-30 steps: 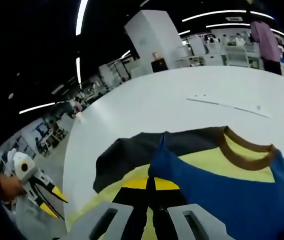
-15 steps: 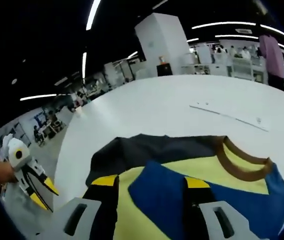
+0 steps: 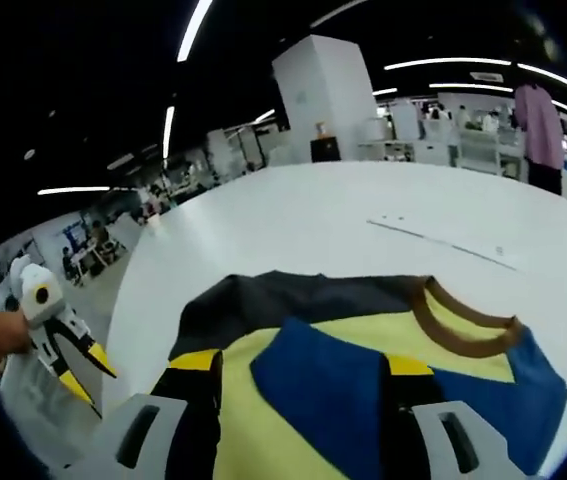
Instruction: Fold the garment on the visible template until the final outline fits inside the template.
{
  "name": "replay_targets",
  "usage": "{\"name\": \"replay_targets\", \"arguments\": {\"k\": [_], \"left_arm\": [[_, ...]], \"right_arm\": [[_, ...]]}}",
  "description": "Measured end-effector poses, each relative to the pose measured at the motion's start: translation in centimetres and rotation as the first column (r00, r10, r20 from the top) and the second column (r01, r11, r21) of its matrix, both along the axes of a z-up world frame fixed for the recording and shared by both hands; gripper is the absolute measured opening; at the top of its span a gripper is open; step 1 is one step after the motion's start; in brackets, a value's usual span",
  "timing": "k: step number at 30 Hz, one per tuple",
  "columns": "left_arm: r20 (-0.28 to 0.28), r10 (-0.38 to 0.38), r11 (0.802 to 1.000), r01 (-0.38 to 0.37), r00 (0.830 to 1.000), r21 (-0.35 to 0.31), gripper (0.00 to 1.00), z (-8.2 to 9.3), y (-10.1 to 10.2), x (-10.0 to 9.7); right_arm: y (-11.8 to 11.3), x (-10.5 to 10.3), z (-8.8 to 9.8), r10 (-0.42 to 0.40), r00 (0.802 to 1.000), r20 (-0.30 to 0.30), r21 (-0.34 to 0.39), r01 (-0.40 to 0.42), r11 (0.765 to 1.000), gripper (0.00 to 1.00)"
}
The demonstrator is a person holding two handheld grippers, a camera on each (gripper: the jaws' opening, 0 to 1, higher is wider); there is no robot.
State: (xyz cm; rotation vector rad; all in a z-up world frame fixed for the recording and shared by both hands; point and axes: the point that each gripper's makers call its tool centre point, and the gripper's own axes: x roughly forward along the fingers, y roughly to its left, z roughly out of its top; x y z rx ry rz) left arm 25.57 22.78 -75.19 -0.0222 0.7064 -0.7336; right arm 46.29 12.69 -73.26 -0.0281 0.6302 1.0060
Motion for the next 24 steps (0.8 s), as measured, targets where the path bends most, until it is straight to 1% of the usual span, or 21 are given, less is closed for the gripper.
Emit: {"name": "replay_targets", "arguments": {"k": [8,17,24], "left_arm": [[-0.003,-0.001,1.0,0.001,1.0,0.006,0.28,-0.1,0.1,0.0],[0.004,0.011,1.0,-0.011,1.0,0.004,0.28,0.1,0.4,0.2],[-0.002,0.027,1.0,-0.027,1.0,-0.002,0.28,0.0,1.0,0.4]], "right_arm": [[-1.6,-0.4,0.7,-0.031,0.999,0.007,0.013,0.031,0.999,0.66],[-3.2,-1.0,1.6,-0.04,0.998,0.044,0.012,0.04,0.999,0.65],[-4.3,-1.9,1.9,-0.052,0.998,0.045,0.026,0.051,0.998,0.66]]}}
